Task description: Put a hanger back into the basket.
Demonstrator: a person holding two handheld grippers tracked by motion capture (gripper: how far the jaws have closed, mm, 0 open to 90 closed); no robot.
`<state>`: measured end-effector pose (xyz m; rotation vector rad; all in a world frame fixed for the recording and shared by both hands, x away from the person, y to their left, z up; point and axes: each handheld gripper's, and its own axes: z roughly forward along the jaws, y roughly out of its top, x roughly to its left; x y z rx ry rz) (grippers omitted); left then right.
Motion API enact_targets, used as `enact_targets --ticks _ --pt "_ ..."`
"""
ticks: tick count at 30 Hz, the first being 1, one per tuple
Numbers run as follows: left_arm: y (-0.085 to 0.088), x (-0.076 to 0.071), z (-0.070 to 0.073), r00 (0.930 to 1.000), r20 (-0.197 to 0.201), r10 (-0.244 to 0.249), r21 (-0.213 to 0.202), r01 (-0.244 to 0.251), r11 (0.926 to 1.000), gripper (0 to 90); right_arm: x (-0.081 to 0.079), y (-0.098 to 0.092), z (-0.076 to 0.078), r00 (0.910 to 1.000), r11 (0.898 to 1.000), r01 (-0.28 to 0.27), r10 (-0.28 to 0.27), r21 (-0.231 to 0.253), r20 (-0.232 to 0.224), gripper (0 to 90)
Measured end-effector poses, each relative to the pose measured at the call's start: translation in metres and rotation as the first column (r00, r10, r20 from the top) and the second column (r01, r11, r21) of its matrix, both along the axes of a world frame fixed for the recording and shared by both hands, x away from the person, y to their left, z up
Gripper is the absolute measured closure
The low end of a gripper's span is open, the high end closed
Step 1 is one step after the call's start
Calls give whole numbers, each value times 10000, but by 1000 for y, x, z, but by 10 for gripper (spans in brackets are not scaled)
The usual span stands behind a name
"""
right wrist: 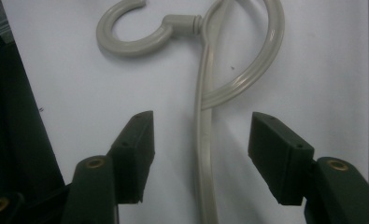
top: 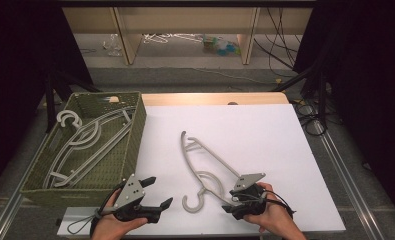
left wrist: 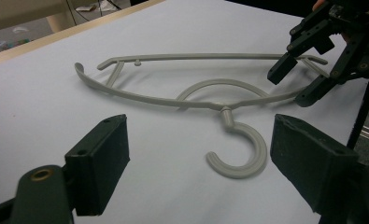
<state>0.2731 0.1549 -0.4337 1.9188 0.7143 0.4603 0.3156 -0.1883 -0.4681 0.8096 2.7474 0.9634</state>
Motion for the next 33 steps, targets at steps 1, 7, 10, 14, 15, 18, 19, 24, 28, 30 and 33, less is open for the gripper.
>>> enact_targets --ticks 1,7,10,14,15,18,19,24,28,30,33 --pt "0 0 0 10000 -77 -28 -44 27 10000 196 1 0 0 10000 9999 -44 44 -103 -44 456" --pt "0 0 -2 9998 -201 78 48 -77 10000 198 6 6 -4 9993 9990 -123 107 -434 -360 540" --pt "0 0 -2 9998 -202 14 -34 -15 10000 198 7 8 -5 9993 9987 -142 124 -497 -366 580" --pt "-1 0 -1 9999 -135 -102 68 102 9999 199 8 11 -4 9992 9967 -171 142 -799 -366 641" --pt "-1 0 -1 9999 -137 -90 46 90 9999 200 8 11 -4 9993 9964 -162 134 -832 -343 651" --pt "0 0 -1 9998 -188 11 -31 -11 10000 201 9 13 -4 9994 9947 -237 211 -999 -274 677" --pt "0 0 -1 9999 -172 -9 -42 9 10000 201 9 14 -4 9995 9941 -237 211 -1056 -251 684" --pt "-1 1 -2 9998 -173 -84 26 85 10000 202 9 17 -3 9994 9917 -249 218 -1259 -263 688" --pt "-1 1 -2 9998 -142 -113 104 115 9999 203 11 18 -3 9992 9908 -299 260 -1320 -312 696" --pt "-1 1 -2 9998 -144 -109 113 110 9999 204 12 18 -2 9987 9907 -278 220 -1335 -452 713" --pt "-1 1 -3 9998 -167 -69 180 72 9998 207 14 19 -2 9983 9892 -315 242 -1430 -522 744"
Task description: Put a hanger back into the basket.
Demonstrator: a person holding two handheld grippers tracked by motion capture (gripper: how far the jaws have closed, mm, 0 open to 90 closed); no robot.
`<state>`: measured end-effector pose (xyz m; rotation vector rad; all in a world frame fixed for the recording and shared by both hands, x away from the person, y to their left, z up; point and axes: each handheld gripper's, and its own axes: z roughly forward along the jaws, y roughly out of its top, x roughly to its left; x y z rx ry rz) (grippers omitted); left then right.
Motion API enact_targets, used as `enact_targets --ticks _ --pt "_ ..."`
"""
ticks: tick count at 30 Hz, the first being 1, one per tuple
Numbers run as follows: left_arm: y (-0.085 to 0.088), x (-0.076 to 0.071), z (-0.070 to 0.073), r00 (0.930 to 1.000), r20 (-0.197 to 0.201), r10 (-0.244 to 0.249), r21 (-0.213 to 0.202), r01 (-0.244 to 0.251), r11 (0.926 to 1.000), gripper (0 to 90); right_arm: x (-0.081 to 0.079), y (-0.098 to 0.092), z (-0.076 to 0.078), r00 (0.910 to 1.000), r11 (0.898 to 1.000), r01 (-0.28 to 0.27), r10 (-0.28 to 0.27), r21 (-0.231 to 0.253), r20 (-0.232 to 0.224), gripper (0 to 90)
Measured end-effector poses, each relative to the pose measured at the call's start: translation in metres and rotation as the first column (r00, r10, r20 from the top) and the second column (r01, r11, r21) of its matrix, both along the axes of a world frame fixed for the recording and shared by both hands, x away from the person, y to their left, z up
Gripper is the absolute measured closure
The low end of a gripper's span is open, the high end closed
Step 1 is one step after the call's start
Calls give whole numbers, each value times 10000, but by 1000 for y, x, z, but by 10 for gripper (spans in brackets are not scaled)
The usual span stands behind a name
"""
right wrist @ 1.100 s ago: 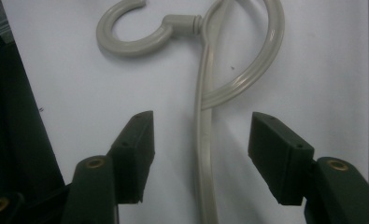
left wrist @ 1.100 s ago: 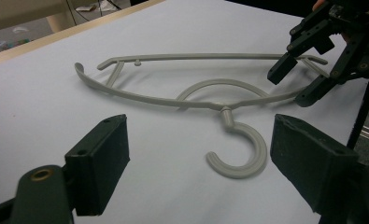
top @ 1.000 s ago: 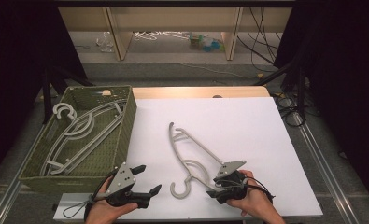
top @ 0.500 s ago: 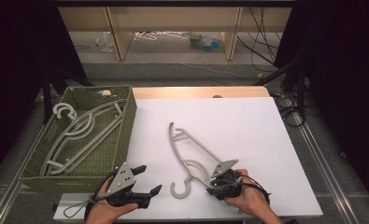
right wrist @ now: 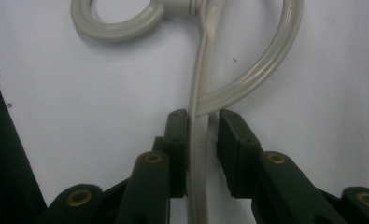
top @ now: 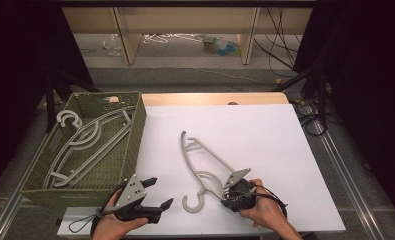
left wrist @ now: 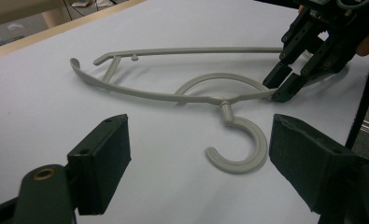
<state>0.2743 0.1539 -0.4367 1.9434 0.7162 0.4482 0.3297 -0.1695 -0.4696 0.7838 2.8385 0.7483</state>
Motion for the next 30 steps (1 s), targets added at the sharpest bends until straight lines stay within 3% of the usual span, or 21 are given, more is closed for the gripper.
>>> enact_targets --ticks 6,11,12,15,22,27,30 --pt "0 0 0 10000 31 -9 59 9 10000 210 1 0 2 10000 9999 39 -39 -102 30 813" --pt "2 1 1 9998 198 20 194 -24 9998 215 -1 -3 7 9993 9993 -348 350 -148 129 816" --pt "1 0 0 9998 141 147 162 -149 9998 217 -1 -4 9 9988 9989 -461 461 -41 153 817" --pt "3 3 -1 9992 374 142 583 -164 9982 231 -4 -8 17 9956 9959 -885 879 192 323 818" --pt "2 4 -3 9985 481 260 871 -302 9957 246 -11 -17 31 9882 9860 -1454 1407 816 611 820" --pt "-2 7 -3 9966 819 18 1487 -140 9888 254 -11 -22 38 9834 9784 -1737 1664 1119 717 822" --pt "-7 9 -5 9966 788 -257 1577 130 9874 258 -13 -25 43 9797 9731 -1907 1803 1291 880 823"
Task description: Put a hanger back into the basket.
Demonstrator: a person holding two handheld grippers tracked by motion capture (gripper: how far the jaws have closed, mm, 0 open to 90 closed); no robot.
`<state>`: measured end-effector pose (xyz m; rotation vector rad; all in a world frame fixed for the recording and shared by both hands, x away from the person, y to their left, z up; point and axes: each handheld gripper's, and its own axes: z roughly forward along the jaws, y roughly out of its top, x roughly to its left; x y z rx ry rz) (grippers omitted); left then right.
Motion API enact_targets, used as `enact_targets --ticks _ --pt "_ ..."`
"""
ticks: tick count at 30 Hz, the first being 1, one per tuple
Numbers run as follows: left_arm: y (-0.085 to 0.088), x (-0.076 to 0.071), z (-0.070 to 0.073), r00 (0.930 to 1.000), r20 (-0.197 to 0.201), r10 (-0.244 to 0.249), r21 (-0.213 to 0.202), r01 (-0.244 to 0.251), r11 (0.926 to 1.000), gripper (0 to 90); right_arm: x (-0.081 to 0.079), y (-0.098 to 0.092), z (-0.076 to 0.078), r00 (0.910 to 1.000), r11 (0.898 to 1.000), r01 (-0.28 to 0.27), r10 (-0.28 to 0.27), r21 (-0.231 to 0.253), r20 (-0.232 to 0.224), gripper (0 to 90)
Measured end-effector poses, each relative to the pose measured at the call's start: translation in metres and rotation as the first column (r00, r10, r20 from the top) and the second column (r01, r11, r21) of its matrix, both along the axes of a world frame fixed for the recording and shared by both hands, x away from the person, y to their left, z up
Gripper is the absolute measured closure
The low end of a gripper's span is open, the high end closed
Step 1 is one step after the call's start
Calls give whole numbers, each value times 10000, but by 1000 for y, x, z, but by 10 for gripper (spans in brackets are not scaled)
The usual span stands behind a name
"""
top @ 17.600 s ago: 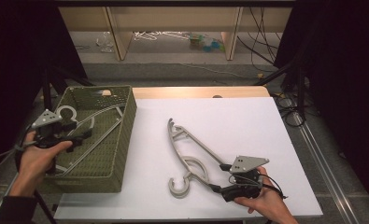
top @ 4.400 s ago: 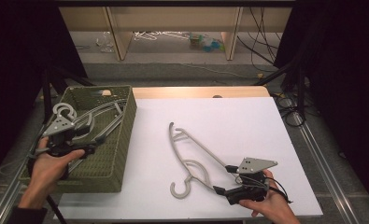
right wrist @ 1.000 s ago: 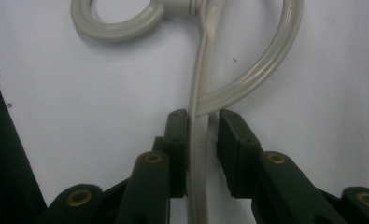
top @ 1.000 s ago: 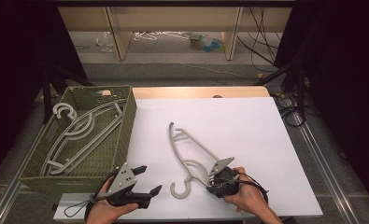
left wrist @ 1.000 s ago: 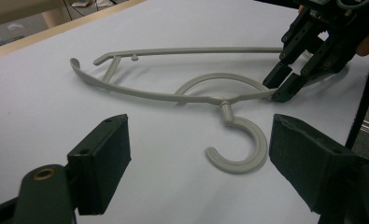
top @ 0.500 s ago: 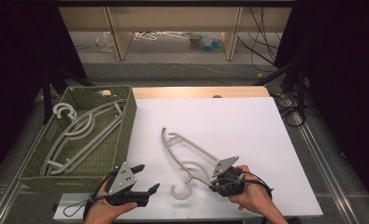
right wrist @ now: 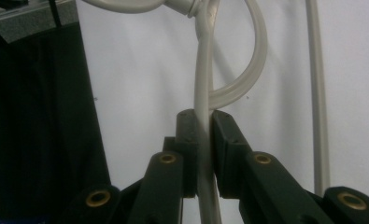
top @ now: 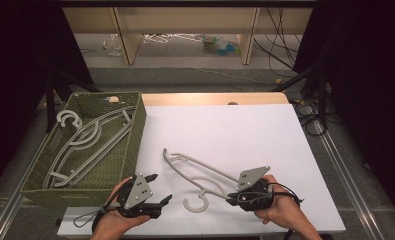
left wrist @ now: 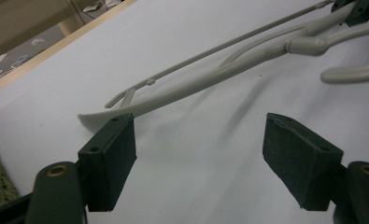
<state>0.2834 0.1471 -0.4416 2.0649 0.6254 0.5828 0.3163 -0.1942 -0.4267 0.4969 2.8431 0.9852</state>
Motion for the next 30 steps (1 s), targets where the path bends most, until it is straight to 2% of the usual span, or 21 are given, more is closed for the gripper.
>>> enact_targets --ticks 1,2,4,5,7,9,11,13,15,16,18,21,24,26,27,29,30 --pt "0 0 0 10000 0 0 0 0 10000 264 0 0 0 10000 10000 0 0 0 0 823" --pt "-3 1 0 9999 108 -100 189 98 9998 265 0 -3 3 9997 9997 -159 162 171 -157 824" --pt "-9 3 0 9987 126 -484 444 478 9979 268 -1 -4 4 9993 9992 -300 306 261 -198 824" --pt "-13 4 -1 9980 180 -612 425 603 9973 274 -1 -4 5 9991 9988 -378 384 322 -192 824" --pt "-17 6 0 9959 317 -851 833 823 9931 279 -2 -4 6 9982 9976 -541 552 442 -234 825" --pt "-20 7 0 9950 362 -934 872 900 9921 284 -2 -4 6 9981 9971 -555 568 516 -256 825" --pt "-28 8 0 9906 522 -1266 1359 1185 9836 293 -4 -4 9 9958 9944 -831 854 648 -326 826" --pt "-30 7 0 9890 498 -1395 1299 1321 9827 298 -4 -4 9 9953 9938 -875 901 681 -363 826" --pt "-36 7 1 9789 536 -1970 1564 1866 9699 332 -5 -5 11 9938 9919 -1008 1040 769 -386 826" --pt "-37 7 1 9765 561 -2079 1641 1964 9667 338 -6 -5 11 9931 9915 -1068 1100 748 -398 826" --pt "-39 8 2 9675 477 -2485 1715 2371 9562 372 -7 -4 11 9927 9910 -1108 1140 756 -392 826" --pt "-43 11 3 9534 605 -2956 2040 2780 9387 422 -8 -4 12 9917 9898 -1187 1221 794 -394 826" --pt "-47 15 1 9352 541 -3499 2342 3287 9149 464 -8 -4 13 9907 9886 -1250 1289 836 -431 825" --pt "-50 16 0 9282 498 -3686 2454 3464 9054 500 -8 -4 13 9903 9882 -1272 1313 859 -447 825" --pt "-52 17 0 9233 449 -3815 2556 3586 8978 512 -8 -4 13 9902 9880 -1280 1322 862 -452 825" --pt "-53 19 0 9172 418 -3962 2595 3730 8908 557 -8 -4 12 9901 9879 -1319 1353 816 -375 825" --pt "-53 19 0 9172 418 -3962 2595 3730 8908 586 -8 -4 12 9901 9879 -1319 1353 816 -375 825"
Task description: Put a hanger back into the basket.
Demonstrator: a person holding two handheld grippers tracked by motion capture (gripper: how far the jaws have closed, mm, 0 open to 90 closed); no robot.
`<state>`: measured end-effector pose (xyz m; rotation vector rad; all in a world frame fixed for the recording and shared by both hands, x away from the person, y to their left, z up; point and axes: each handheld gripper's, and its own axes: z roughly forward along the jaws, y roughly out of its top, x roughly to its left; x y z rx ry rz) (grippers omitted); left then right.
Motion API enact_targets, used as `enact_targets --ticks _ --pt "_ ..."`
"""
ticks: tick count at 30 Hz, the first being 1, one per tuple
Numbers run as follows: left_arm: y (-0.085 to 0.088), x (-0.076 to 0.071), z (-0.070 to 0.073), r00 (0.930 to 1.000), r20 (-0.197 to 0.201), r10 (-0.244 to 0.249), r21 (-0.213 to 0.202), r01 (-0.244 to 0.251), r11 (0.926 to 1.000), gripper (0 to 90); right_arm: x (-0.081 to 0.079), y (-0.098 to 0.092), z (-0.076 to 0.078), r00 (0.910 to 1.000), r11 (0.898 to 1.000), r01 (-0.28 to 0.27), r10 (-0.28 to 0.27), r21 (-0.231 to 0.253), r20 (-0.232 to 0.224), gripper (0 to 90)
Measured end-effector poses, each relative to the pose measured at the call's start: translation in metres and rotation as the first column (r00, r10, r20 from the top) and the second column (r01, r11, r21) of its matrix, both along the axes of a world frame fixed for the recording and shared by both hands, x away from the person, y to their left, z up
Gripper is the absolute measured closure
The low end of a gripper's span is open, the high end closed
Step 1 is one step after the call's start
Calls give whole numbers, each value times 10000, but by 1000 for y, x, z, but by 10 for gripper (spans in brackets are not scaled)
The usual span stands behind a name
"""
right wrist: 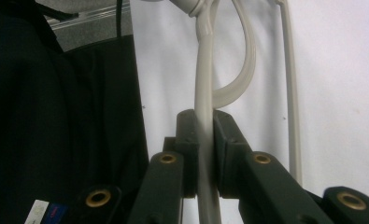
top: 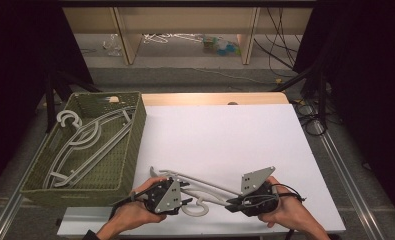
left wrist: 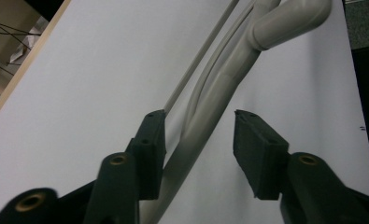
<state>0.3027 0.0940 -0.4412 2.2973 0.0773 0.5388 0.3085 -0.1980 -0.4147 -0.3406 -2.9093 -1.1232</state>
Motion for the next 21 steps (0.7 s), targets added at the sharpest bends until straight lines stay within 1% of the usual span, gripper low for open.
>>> enact_targets --ticks 1,2,3,4,5,6,7,8,9,10,11,12,14,15,16,17,18,20,21 --pt "0 1 1 10000 24 -79 48 79 10000 620 0 0 -1 9999 10000 -59 60 64 -118 824" --pt "0 2 1 9999 20 -160 95 160 9998 620 0 0 -1 9999 10000 -59 60 64 -118 824" --pt "-1 3 3 9992 111 -385 325 381 9987 662 0 0 0 9999 9999 -135 136 88 -96 824" --pt "-1 3 5 9986 151 -516 539 507 9973 673 0 0 0 9998 9998 -138 139 123 -121 824" --pt "-2 1 8 9970 304 -709 778 684 9946 685 0 0 0 9997 9996 -191 194 189 -148 824" --pt "-3 1 10 9962 299 -813 910 783 9928 699 0 -1 0 9996 9995 -243 247 209 -169 823" --pt "-4 -1 12 9951 400 -903 1085 855 9904 708 0 -2 0 9995 9994 -254 258 253 -159 823" --pt "-4 -2 14 9939 433 -1014 1185 956 9883 717 0 -3 0 9994 9991 -290 296 309 -195 821" --pt "-5 -4 16 9927 490 -1104 1318 1031 9859 727 1 -3 1 9992 9986 -357 362 386 -137 816" --pt "-4 -4 17 9911 507 -1233 1360 1154 9840 736 1 -4 1 9994 9982 -345 349 488 -72 809" --pt "-4 -5 18 9906 512 -1265 1313 1189 9842 743 1 -5 2 9995 9982 -292 298 526 -107 805" --pt "-4 -5 18 9913 401 -1256 1179 1201 9857 744 1 -5 2 9997 9980 -232 237 588 -79 802" --pt "-3 -5 19 9911 347 -1287 1179 1238 9853 751 1 -6 2 9997 9977 -229 235 634 -85 798" --pt "-4 -7 20 9906 241 -1347 1277 1306 9832 761 2 -6 2 10000 9980 -44 47 627 -55 766" --pt "-5 -7 21 9907 265 -1337 1268 1294 9835 765 3 -6 2 10000 9980 76 -76 630 2 753" --pt "-5 -7 21 9907 265 -1337 1268 1294 9835 770 3 -6 2 10000 9980 76 -76 630 2 753" --pt "-5 -7 24 9909 66 -1346 1072 1331 9853 778 5 -7 1 9992 9972 393 -393 631 -2 723" --pt "-4 -7 26 9904 -288 -1355 768 1374 9875 789 7 -8 2 9981 9963 609 -609 601 -20 706" --pt "-4 -7 26 9908 -566 -1226 437 1251 9912 790 7 -9 1 9974 9954 717 -721 640 29 690"
